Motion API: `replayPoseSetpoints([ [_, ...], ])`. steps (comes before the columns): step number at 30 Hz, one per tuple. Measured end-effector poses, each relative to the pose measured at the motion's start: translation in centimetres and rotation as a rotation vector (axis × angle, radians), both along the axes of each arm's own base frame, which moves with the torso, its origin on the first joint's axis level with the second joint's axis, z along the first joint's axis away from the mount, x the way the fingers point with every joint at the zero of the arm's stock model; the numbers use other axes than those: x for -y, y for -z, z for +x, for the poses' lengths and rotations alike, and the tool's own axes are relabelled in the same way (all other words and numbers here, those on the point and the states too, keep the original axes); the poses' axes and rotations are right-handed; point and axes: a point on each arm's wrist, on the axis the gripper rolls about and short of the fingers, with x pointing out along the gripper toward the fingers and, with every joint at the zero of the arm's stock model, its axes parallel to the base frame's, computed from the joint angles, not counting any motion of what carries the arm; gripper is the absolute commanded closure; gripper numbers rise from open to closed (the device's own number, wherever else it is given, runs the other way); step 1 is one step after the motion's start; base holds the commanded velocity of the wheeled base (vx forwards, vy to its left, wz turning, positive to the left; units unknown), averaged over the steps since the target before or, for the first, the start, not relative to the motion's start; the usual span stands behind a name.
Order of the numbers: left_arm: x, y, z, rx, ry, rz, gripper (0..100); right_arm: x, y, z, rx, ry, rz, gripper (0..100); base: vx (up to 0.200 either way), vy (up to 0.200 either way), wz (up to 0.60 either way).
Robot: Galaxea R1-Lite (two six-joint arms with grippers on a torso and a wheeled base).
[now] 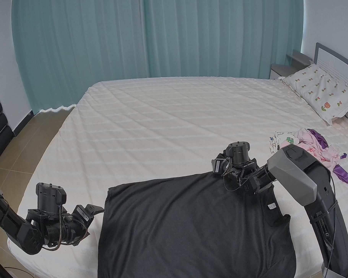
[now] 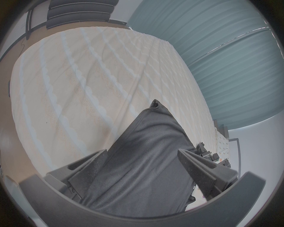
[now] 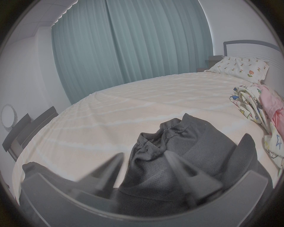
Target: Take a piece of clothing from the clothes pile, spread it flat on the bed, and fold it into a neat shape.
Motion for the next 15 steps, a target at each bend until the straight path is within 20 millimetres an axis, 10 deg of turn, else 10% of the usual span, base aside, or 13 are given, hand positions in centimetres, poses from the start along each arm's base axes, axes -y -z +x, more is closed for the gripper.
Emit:
replayPoseSetpoints([
  [15,0.0,0.0,0.0,-0.001,0.001,0.0,0,-1.4,-2.5,0.9,0.145,0.007,0.059,100,0.0,0.0,0.0],
])
